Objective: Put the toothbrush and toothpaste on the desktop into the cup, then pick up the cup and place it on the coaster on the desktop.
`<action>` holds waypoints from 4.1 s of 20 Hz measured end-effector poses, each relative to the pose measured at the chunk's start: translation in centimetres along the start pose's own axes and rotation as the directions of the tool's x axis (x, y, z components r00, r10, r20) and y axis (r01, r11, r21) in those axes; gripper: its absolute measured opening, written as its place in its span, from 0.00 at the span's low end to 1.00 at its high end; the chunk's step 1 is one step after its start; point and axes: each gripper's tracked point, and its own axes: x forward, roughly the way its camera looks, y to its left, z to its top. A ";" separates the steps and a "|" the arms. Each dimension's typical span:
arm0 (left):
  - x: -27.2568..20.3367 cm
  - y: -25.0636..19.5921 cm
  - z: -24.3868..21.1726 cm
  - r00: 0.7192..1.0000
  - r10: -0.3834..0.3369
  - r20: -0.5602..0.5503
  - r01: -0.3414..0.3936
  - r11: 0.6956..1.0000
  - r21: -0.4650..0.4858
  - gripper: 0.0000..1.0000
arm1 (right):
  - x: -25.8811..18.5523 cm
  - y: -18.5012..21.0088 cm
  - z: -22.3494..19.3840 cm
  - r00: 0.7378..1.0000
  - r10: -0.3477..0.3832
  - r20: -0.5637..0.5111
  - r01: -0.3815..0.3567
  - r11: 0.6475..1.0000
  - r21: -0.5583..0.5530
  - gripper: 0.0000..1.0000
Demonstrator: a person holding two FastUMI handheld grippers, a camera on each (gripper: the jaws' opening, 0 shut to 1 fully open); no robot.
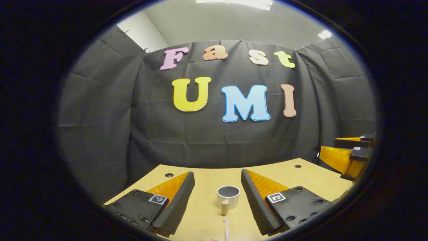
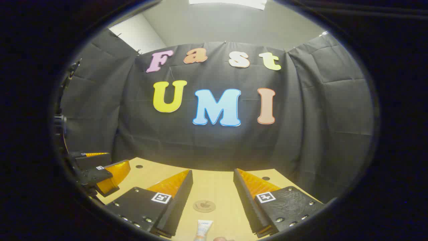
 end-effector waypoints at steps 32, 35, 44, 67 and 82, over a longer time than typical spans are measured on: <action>3.1 -5.2 -13.8 0.888 -0.038 -0.459 -0.002 0.996 -0.085 0.92 | 2.1 0.8 -12.9 0.846 0.186 -0.499 -0.141 0.982 0.128 0.78; 3.2 -5.1 -15.2 0.863 -0.043 -0.504 0.000 0.996 -0.084 0.92 | 2.3 1.1 -14.5 0.813 0.196 -0.548 -0.140 0.980 0.141 0.78; 2.7 -4.8 -20.2 0.739 -0.053 -0.671 -0.017 0.995 -0.097 0.92 | 1.7 1.8 -18.0 0.709 0.210 -0.674 -0.125 0.977 0.173 0.78; -1.2 -3.8 -31.6 0.226 -0.086 -0.970 -0.010 0.996 -0.090 0.94 | -1.2 2.5 -27.9 0.259 0.183 -0.948 -0.056 0.983 0.174 0.78; -1.3 -4.2 -32.1 0.151 -0.057 -0.987 0.061 0.997 -0.049 0.54 | -2.0 2.9 -30.3 0.158 0.137 -0.978 -0.094 0.988 0.123 0.80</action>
